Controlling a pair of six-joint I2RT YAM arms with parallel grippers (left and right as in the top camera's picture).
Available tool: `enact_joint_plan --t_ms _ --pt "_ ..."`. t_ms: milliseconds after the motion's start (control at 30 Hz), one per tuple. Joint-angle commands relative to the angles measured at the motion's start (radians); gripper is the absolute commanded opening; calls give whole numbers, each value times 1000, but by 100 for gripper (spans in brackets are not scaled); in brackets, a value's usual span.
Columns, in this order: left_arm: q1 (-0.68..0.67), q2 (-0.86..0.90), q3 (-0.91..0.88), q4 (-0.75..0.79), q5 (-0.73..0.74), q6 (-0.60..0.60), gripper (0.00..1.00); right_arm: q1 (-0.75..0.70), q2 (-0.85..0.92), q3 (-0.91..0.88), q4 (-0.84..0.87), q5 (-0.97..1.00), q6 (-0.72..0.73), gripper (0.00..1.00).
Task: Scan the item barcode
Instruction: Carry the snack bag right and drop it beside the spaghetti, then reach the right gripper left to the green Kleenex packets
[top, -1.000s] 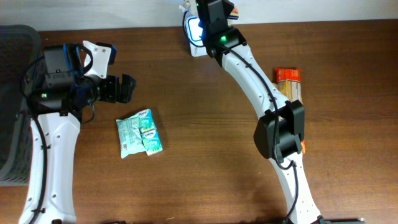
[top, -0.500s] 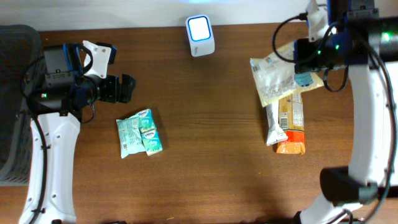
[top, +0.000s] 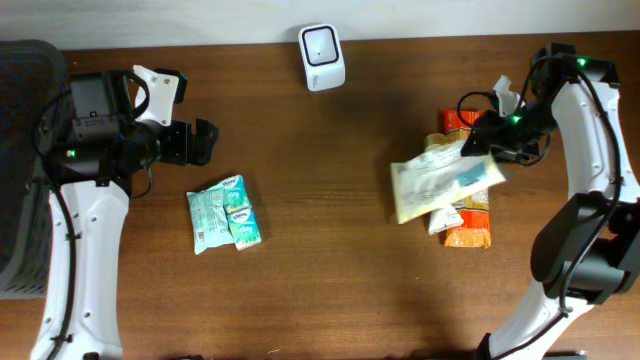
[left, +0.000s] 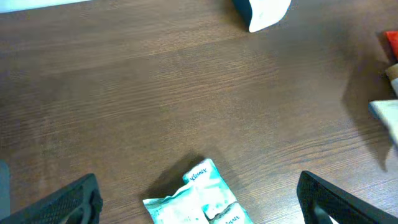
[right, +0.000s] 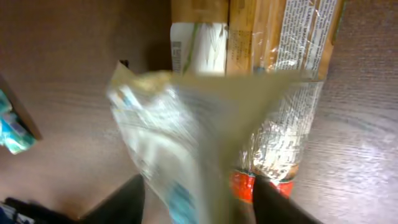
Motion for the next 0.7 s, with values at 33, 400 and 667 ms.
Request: enact_joint_plan --t_ms 33,400,667 --pt "2 -14 13 -1 1 16 99 -24 0 182 -104 -13 -10 64" --pt "2 -14 13 -1 1 16 99 303 6 528 -250 -65 22 63" --pt "2 -14 13 -1 1 16 99 583 237 518 -180 0 229 4"
